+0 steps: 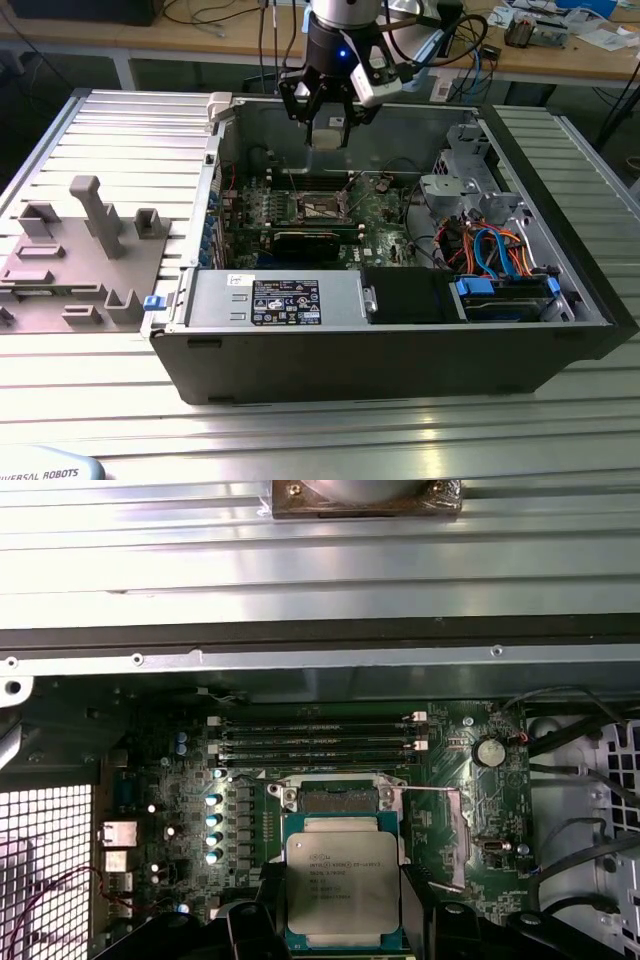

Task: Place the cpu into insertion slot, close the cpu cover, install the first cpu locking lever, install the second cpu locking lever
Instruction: 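Place the cpu into insertion slot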

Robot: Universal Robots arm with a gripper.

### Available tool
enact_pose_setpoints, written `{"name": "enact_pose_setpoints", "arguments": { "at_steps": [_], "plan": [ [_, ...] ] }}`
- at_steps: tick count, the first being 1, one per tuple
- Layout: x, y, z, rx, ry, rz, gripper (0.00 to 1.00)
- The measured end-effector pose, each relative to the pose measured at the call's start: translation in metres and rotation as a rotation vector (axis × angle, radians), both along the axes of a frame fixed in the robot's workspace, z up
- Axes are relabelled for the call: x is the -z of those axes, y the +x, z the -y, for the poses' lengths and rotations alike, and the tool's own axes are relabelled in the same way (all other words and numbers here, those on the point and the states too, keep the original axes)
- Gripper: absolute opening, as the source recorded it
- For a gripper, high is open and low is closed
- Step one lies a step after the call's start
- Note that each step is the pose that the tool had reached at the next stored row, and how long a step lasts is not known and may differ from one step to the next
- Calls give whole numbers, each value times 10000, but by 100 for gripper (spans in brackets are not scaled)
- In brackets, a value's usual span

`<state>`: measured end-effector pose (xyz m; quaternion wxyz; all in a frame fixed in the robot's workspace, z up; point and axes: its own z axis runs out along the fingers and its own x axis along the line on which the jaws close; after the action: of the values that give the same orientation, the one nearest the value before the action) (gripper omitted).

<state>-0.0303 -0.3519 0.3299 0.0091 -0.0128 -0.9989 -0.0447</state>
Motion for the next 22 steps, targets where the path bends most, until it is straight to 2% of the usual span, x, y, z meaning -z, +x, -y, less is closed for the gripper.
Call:
{"name": "enact_pose_setpoints", "arguments": {
  "at_steps": [16, 18, 22],
  "plan": [
    [32, 0, 0, 0, 0, 0, 54],
    [88, 0, 0, 0, 0, 0, 54],
    [93, 0, 0, 0, 0, 0, 54]
  ]
}}
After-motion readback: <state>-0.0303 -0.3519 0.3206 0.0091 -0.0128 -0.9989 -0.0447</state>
